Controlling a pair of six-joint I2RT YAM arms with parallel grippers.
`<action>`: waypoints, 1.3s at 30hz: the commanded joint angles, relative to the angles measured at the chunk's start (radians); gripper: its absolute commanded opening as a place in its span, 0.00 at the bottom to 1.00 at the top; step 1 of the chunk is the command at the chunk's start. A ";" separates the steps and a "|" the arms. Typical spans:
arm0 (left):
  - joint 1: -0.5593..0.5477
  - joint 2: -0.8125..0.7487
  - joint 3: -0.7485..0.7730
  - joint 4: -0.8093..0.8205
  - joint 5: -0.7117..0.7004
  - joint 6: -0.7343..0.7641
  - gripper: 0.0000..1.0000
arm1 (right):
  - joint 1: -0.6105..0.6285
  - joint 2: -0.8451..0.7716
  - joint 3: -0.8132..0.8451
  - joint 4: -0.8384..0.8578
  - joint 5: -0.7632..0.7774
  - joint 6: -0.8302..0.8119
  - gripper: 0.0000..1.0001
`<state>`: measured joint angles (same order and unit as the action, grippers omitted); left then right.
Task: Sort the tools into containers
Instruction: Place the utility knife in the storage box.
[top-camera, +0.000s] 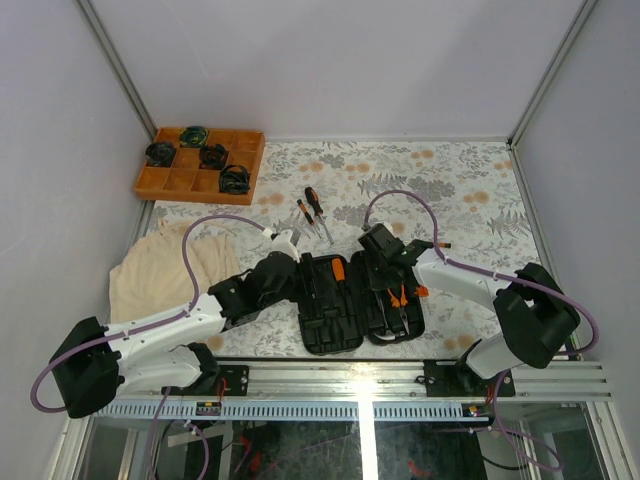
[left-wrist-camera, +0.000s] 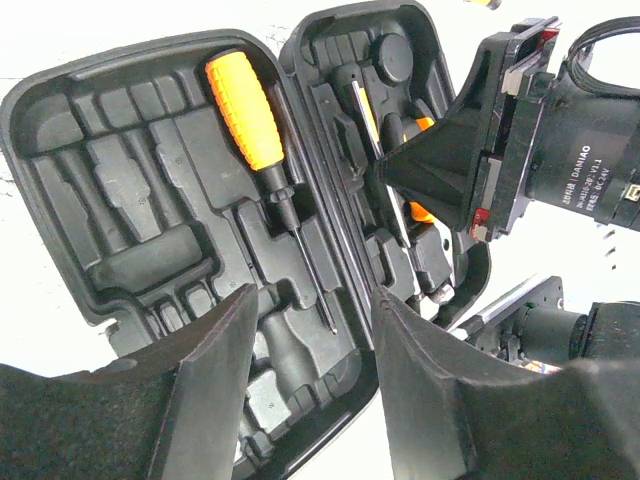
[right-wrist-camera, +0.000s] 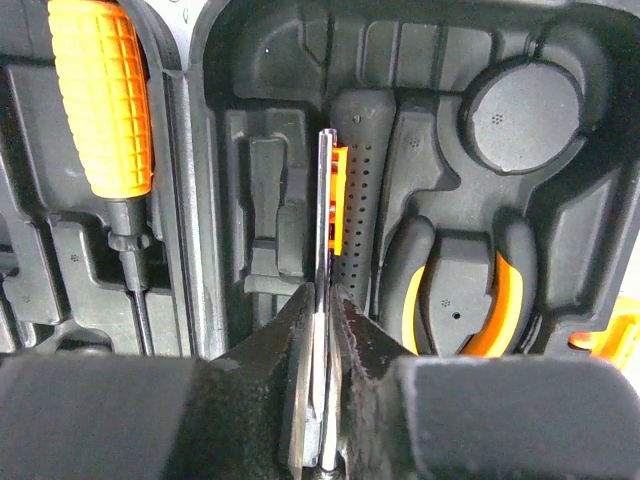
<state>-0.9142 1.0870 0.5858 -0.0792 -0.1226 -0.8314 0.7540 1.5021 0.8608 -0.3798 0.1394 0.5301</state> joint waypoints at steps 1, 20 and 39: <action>0.009 -0.006 -0.009 -0.002 -0.028 0.015 0.48 | 0.004 -0.001 0.037 0.000 0.039 -0.012 0.16; 0.014 -0.009 -0.027 0.014 -0.019 0.008 0.48 | 0.008 -0.129 0.069 -0.093 -0.025 0.032 0.05; 0.017 -0.010 -0.036 0.023 -0.012 0.003 0.48 | 0.008 -0.023 0.039 -0.051 -0.135 0.076 0.06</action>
<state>-0.9066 1.0870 0.5621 -0.0841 -0.1223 -0.8318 0.7547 1.4647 0.8925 -0.4431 0.0135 0.5953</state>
